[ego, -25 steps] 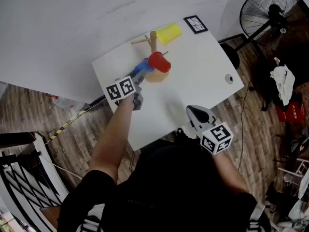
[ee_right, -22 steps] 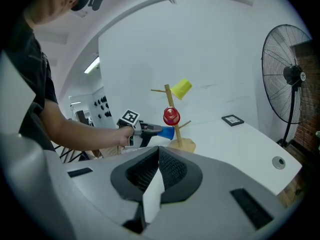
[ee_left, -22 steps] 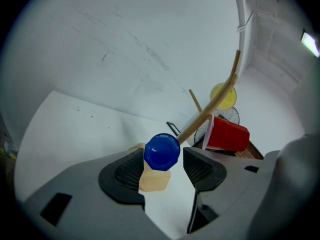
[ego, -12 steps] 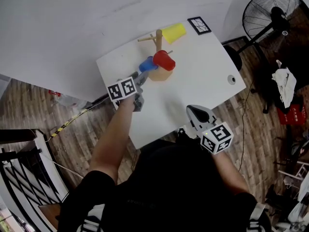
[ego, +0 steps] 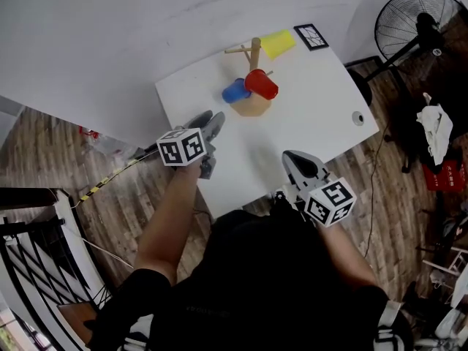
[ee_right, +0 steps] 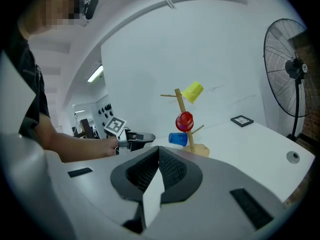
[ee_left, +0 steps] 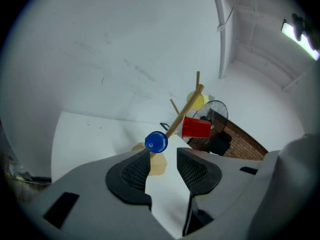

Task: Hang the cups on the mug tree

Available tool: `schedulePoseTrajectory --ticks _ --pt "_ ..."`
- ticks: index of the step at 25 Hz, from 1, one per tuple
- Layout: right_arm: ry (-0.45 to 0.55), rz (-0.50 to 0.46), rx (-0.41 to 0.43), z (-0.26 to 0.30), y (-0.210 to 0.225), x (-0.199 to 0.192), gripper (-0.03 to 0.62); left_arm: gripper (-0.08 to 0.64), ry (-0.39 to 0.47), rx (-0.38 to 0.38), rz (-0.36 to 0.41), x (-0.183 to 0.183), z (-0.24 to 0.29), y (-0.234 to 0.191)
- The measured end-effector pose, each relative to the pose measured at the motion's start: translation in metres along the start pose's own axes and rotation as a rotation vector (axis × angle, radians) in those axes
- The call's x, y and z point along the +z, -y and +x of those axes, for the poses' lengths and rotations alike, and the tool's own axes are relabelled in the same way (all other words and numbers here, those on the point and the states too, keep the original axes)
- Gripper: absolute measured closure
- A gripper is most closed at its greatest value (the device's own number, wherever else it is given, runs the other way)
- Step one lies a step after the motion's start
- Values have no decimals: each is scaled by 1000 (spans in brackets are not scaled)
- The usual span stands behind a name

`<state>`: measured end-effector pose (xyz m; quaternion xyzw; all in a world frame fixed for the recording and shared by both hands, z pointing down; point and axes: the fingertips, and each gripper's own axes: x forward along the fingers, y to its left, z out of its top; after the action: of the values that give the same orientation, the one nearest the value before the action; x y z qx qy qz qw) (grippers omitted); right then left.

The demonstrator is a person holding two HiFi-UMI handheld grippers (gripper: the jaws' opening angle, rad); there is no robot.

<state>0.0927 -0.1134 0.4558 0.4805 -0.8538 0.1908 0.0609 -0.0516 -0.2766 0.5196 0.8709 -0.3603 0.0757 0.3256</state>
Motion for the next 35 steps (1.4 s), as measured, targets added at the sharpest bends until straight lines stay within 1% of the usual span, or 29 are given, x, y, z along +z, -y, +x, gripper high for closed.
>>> schedulePoseTrajectory --ticks 2,4,6,7,9,15,20,23,29,35 --pt "15 3 2 2 -6 5 584 427 11 -4 32 1 -15 7" --pt "28 0 3 4 -13 8 584 494 21 12 75 2 -31 12" --pt "38 -1 5 5 -18 10 584 531 28 28 132 3 -47 18" --pt "41 -2 5 5 -21 10 584 537 30 30 158 4 -55 22" --pt "40 -6 4 7 -26 8 584 543 29 30 196 2 -69 30" --pt "14 7 2 14 -39 -2 584 543 -25 55 316 -20 -102 43" --pt "-4 18 22 18 -55 -8 584 545 -52 42 364 -27 -128 53" --pt "-5 3 15 19 -60 -11 584 544 -56 47 412 -31 -136 59" --pt "-19 -56 -9 23 -69 -16 584 543 -56 26 444 -38 -140 70" --pt "-19 -40 -22 23 -72 -21 584 545 -74 11 481 -43 -144 73"
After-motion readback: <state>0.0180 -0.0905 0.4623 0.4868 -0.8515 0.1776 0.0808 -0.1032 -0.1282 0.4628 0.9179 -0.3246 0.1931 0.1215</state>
